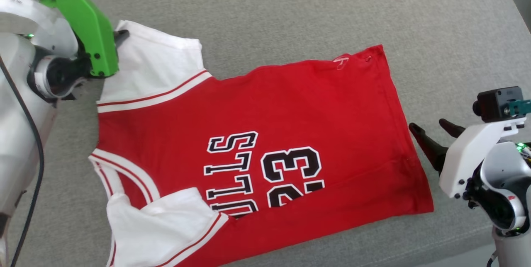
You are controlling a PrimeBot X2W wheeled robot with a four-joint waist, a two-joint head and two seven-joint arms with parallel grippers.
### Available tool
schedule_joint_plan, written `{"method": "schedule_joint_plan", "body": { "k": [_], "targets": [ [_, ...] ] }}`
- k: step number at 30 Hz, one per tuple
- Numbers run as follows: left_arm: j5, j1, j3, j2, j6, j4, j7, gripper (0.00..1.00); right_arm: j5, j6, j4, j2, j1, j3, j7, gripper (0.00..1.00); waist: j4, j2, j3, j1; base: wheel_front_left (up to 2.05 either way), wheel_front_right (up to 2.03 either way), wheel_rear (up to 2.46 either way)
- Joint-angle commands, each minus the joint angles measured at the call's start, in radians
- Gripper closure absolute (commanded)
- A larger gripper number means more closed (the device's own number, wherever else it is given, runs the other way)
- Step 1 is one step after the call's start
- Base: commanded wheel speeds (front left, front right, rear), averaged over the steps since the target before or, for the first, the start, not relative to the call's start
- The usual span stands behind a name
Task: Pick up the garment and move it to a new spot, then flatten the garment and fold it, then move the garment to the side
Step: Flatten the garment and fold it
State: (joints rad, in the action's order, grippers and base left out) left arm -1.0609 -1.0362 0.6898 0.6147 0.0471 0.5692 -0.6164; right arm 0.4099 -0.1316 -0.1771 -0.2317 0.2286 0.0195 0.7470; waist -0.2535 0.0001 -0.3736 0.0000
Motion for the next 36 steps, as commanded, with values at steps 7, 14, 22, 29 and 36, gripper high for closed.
{"method": "schedule_joint_plan", "body": {
  "k": [7,14,22,29,36],
  "targets": [
    [-0.014,0.093,-0.010,0.046,-0.036,-0.235,0.018,1.00,0.010,0.001,0.029,-0.037,0.106,-0.035,0.121,0.00,0.109,-0.0001,0.036,0.0000,0.00,0.00,0.00],
    [-0.010,0.171,-0.017,0.094,-0.097,-0.462,0.028,1.00,0.004,0.001,0.128,-0.075,0.222,-0.054,0.197,0.00,0.168,-0.0001,0.008,0.0000,0.00,0.00,0.00],
    [0.008,0.225,-0.010,0.115,-0.144,-0.623,0.044,1.00,-0.022,0.001,0.274,-0.109,0.355,-0.062,0.235,0.00,0.217,-0.0001,-0.031,0.0000,0.00,0.00,0.00],
    [0.022,0.237,-0.004,0.109,-0.159,-0.694,0.059,1.00,-0.058,0.001,0.393,-0.128,0.441,-0.055,0.230,0.00,0.251,-0.0001,-0.066,0.0000,0.00,0.00,0.00],
    [0.032,0.231,0.005,0.093,-0.157,-0.726,0.069,1.00,-0.084,0.001,0.494,-0.131,0.486,-0.025,0.198,0.00,0.283,-0.0001,-0.093,0.0000,0.00,0.00,0.00]
  ]
}}
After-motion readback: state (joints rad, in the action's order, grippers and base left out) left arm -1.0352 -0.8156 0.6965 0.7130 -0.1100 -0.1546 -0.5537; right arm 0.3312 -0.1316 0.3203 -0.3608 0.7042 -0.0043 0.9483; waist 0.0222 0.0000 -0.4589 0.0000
